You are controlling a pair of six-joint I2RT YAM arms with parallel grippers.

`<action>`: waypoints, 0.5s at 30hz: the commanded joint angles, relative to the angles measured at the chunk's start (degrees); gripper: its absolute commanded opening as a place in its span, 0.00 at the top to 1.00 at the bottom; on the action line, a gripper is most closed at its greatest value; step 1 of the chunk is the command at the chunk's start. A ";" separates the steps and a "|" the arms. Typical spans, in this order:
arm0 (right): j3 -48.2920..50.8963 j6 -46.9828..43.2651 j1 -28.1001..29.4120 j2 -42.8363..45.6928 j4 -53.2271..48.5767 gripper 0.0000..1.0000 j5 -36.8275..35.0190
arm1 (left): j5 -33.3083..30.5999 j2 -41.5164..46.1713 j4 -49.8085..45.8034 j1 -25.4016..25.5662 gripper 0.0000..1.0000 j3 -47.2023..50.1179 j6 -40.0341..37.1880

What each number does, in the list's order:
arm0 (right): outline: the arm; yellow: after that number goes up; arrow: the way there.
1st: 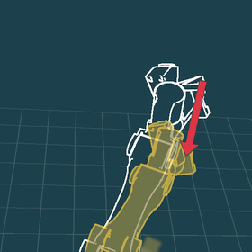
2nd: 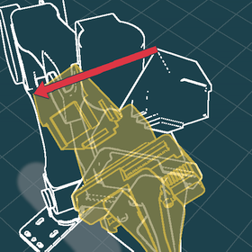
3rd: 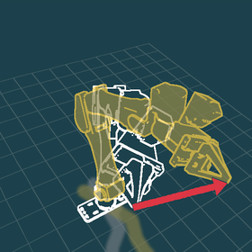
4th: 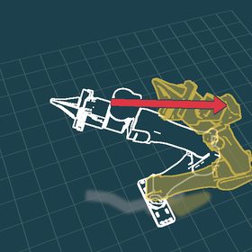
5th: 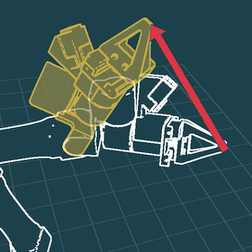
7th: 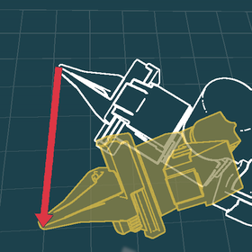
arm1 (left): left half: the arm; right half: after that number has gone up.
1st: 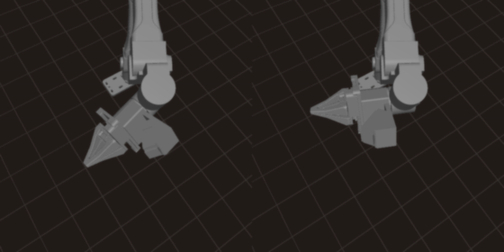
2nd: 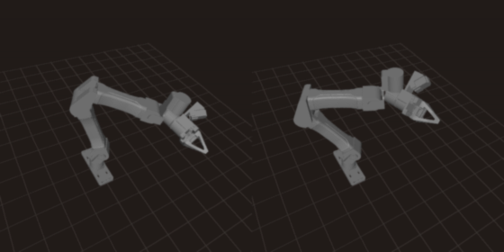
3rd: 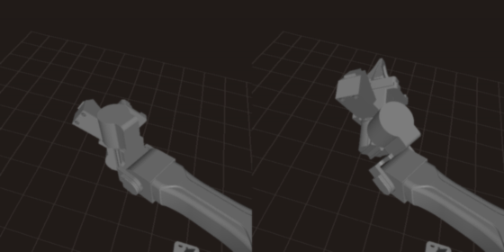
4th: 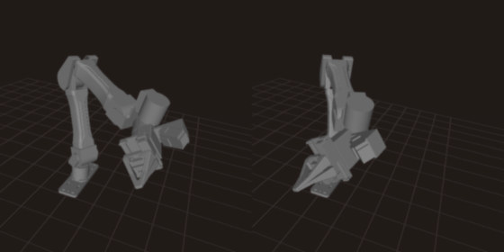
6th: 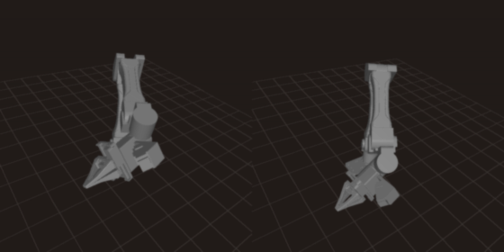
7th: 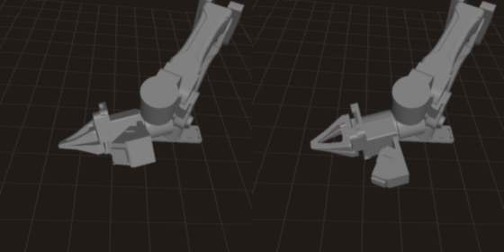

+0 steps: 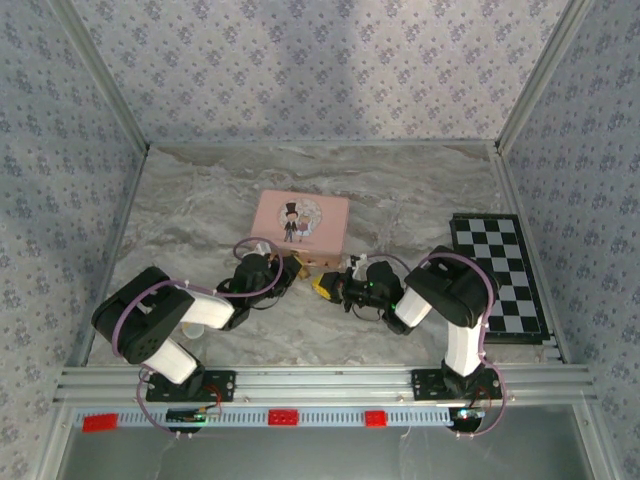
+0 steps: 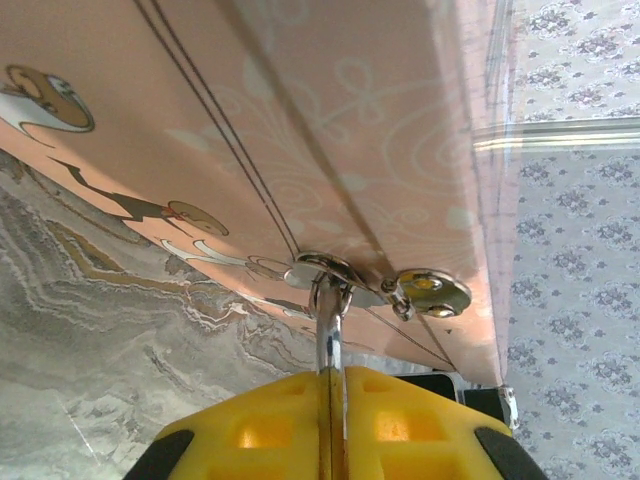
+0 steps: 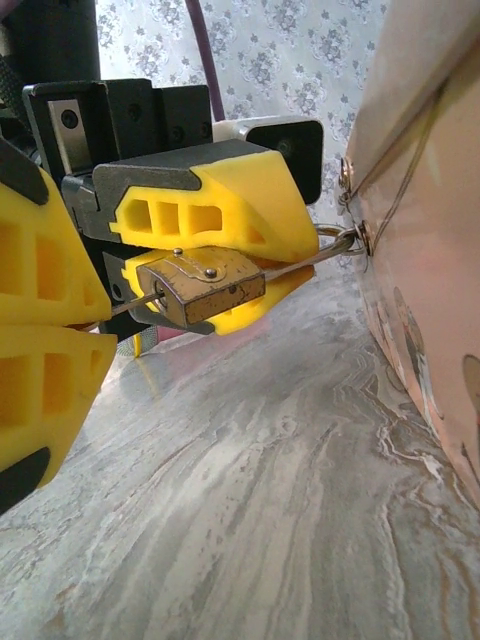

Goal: Unlock the padlock with the key

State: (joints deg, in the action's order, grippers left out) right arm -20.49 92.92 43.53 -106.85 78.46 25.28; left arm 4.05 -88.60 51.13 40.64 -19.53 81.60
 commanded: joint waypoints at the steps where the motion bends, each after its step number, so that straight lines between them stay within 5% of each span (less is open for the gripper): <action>1: 0.56 -1.82 0.68 1.94 1.30 1.00 -1.68 | 1.92 1.39 9.02 0.65 1.00 -1.03 0.31; 15: 1.62 -1.23 0.73 2.31 1.30 1.00 -3.96 | 2.36 -0.88 10.94 0.66 1.00 -1.39 1.72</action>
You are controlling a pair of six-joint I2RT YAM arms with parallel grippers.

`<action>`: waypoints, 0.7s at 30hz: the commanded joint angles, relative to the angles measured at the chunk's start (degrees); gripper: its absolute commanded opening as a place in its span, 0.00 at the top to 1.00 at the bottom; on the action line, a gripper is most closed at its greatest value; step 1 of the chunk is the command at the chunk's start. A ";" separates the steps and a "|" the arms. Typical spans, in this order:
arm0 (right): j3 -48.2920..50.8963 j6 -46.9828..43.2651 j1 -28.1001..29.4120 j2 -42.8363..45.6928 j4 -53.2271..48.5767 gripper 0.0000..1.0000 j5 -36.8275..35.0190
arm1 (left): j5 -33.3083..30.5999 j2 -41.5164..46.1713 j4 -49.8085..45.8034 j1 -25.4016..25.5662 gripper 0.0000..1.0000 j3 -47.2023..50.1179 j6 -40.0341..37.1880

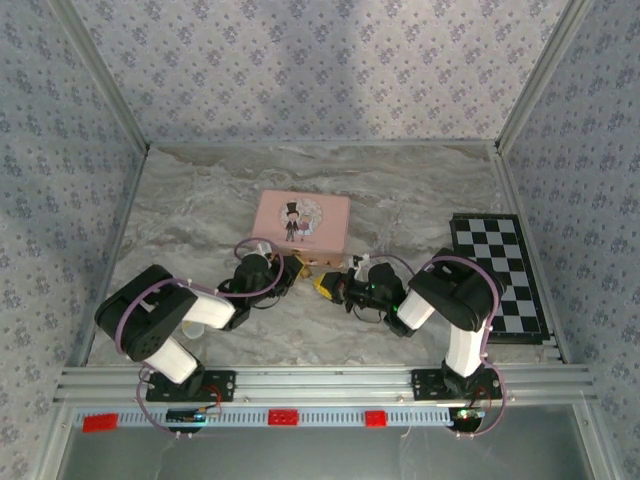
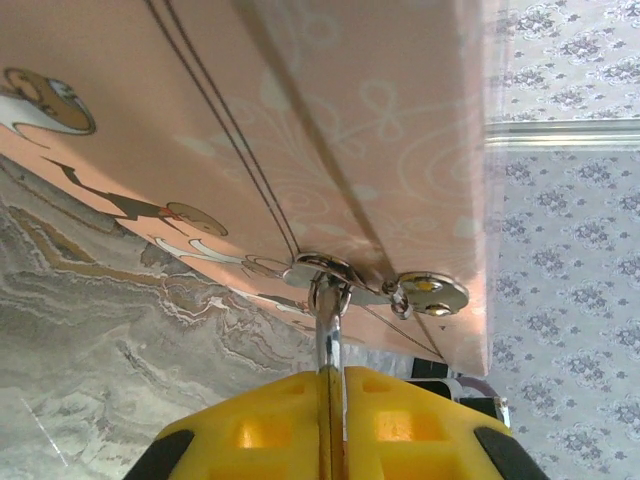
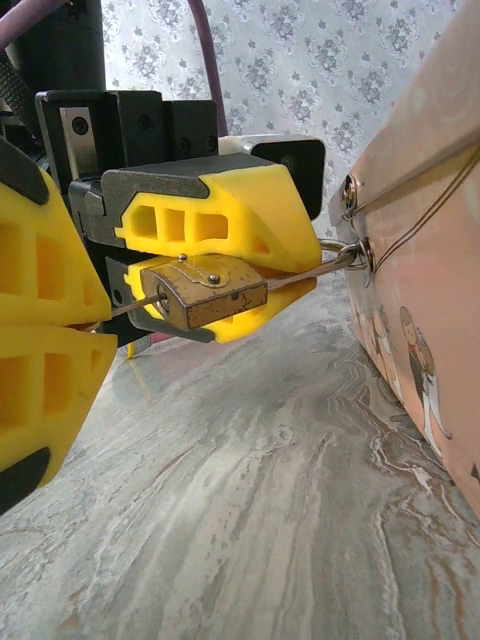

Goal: Unlock the padlock with the key

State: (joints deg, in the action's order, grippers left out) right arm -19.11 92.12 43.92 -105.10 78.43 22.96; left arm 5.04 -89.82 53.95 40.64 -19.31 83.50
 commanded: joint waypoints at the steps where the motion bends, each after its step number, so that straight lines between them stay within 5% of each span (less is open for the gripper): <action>1: 0.14 -0.28 0.29 0.60 1.36 1.00 -1.69 | 1.38 0.35 8.01 0.74 1.00 -1.69 -0.20; 21: -2.84 0.52 -1.20 -0.48 1.33 1.00 -0.63 | 1.03 0.17 8.54 2.54 1.00 -1.83 -0.06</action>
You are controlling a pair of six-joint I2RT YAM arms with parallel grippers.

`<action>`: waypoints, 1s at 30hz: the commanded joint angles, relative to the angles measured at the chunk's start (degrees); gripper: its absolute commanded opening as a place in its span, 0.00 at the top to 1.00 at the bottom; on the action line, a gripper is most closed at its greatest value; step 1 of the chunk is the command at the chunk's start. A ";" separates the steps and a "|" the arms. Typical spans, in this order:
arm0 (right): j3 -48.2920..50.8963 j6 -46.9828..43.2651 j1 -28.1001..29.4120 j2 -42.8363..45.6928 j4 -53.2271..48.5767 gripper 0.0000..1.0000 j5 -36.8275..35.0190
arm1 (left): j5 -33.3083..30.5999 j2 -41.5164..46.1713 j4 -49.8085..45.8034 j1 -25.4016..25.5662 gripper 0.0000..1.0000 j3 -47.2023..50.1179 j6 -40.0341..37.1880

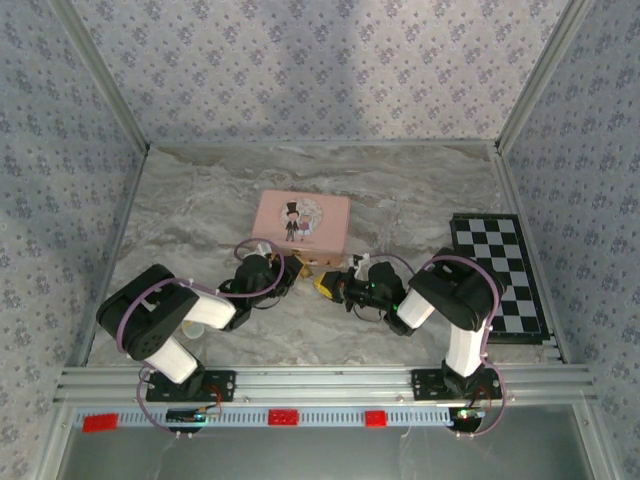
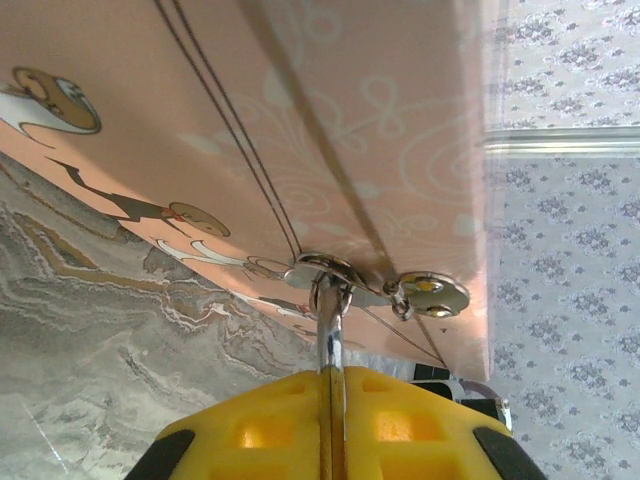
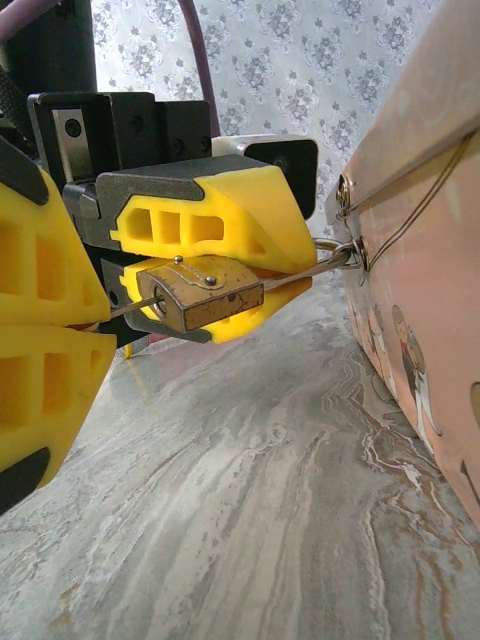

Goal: Unlock the padlock with the key

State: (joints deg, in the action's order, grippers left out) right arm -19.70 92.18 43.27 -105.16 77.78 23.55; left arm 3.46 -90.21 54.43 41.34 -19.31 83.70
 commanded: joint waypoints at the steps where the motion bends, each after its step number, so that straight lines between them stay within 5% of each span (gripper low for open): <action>1: -2.33 0.46 -0.54 -0.40 2.00 1.00 -1.30 | 2.60 0.66 8.06 1.89 1.00 -1.87 -0.12; 30: -5.34 0.50 -1.62 1.09 1.98 1.00 -0.79 | 0.84 0.32 7.19 6.34 1.00 -2.92 -0.83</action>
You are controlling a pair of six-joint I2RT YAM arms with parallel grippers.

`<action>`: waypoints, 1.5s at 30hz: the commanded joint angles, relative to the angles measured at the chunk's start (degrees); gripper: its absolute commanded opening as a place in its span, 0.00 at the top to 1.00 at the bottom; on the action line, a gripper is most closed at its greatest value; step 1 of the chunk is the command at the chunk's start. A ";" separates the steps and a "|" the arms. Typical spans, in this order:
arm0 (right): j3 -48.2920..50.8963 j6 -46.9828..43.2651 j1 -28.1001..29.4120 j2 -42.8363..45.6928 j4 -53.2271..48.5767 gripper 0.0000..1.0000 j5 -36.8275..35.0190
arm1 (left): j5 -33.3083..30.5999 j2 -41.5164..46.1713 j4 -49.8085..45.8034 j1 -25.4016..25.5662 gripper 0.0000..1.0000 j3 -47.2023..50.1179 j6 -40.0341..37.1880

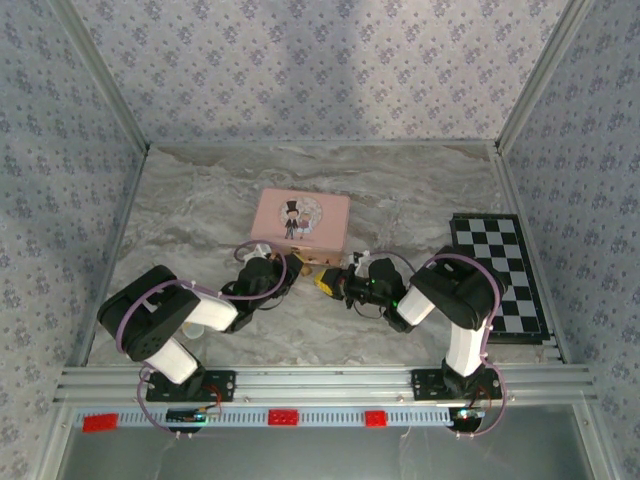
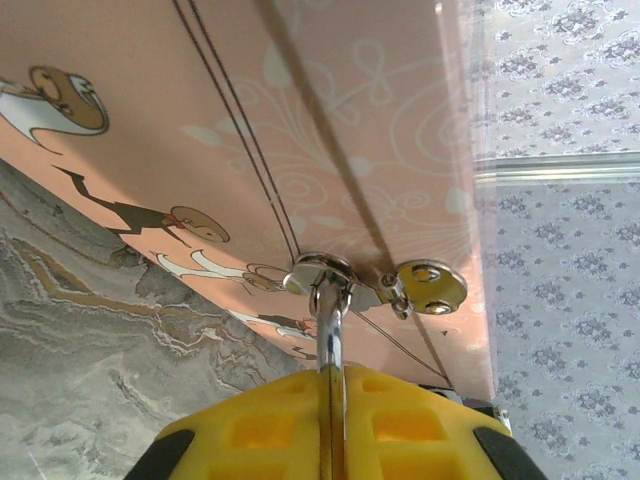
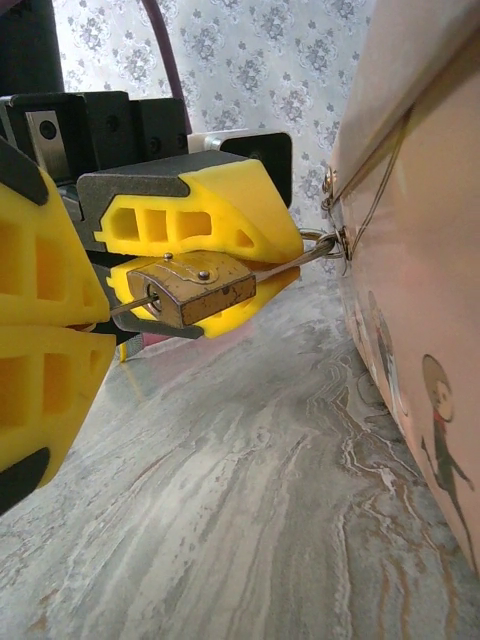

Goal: Unlock the padlock with the key

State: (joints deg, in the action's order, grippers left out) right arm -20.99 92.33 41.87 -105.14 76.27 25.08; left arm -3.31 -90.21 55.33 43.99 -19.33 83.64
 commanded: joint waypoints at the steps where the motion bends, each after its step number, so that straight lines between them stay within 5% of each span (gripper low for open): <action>1: -4.07 0.21 -0.29 1.14 3.53 1.00 -2.32 | 7.70 -0.02 6.45 3.80 1.00 -3.06 -0.70; 17: -4.07 0.13 -0.43 0.22 3.48 1.00 -1.83 | 7.88 -2.86 8.05 4.04 1.00 -3.17 -0.05; 33: -3.22 0.57 0.58 0.03 3.53 1.00 -2.71 | 8.15 -3.65 5.45 4.08 0.78 -4.04 -0.19; 45: -0.22 0.36 -0.16 0.64 3.51 1.00 -4.20 | 7.66 -3.57 4.88 3.82 0.82 -3.71 0.15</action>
State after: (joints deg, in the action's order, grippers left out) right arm -21.82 92.58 42.28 -105.47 76.58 24.14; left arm 0.89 -94.00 56.75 46.63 -21.71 84.12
